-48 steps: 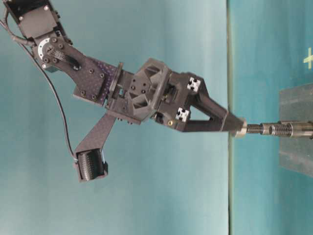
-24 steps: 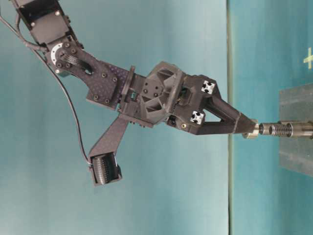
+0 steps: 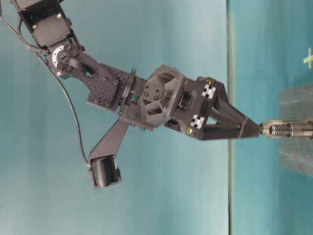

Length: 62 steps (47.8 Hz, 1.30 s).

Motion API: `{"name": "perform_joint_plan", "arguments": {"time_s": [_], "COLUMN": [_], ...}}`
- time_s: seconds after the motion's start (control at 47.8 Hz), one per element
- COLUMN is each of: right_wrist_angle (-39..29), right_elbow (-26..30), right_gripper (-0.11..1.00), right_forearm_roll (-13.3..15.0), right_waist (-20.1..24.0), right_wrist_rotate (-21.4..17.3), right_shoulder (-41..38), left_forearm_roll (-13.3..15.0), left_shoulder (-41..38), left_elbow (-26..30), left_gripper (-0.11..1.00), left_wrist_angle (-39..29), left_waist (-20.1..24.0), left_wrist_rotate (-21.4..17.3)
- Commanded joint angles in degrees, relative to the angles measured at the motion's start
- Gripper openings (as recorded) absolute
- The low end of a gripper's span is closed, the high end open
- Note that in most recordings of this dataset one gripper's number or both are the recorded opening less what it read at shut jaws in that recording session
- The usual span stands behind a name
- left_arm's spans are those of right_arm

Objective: Insert the washer onto the shaft.
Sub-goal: 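Open the right gripper to release the washer on the shaft, then move the right gripper down to the remaining lower washer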

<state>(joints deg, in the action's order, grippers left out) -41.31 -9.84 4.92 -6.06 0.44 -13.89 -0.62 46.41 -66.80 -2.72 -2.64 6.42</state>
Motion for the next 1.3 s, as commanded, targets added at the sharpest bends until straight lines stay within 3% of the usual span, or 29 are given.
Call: {"name": "perform_joint_plan", "arguments": {"time_s": [0.0,0.293,0.627,1.045,1.15,1.275], "right_wrist_angle": [0.09,-2.64,-0.09,4.04,3.96,3.78], "right_elbow": [1.67,0.88,-5.19,-1.76,-1.32,-1.41], "right_gripper": [0.92,0.90,0.89,0.87,0.82,0.66], "right_forearm_roll": [0.00,0.00,0.00,-0.26,-0.53,-2.11], "right_waist": [-0.09,0.18,0.88,0.79,1.23,2.20], "right_wrist_rotate": [0.09,-0.26,-0.35,-0.44,0.09,0.53], "right_shoulder": [1.05,4.04,8.53,-1.58,-1.14,0.00], "left_forearm_roll": [-0.09,-0.09,-0.09,-0.09,-0.09,-0.09], "left_shoulder": [-0.18,-0.18,-0.18,0.00,0.09,0.09], "left_elbow": [0.62,0.35,0.35,0.62,0.53,0.44], "left_gripper": [0.00,0.00,0.00,0.00,0.00,0.00], "left_wrist_angle": [0.44,0.44,0.44,0.44,0.44,0.44], "left_waist": [-0.09,-0.09,-0.09,-0.09,-0.09,-0.09], "left_wrist_rotate": [0.00,0.00,0.09,1.58,1.67,1.67]}}
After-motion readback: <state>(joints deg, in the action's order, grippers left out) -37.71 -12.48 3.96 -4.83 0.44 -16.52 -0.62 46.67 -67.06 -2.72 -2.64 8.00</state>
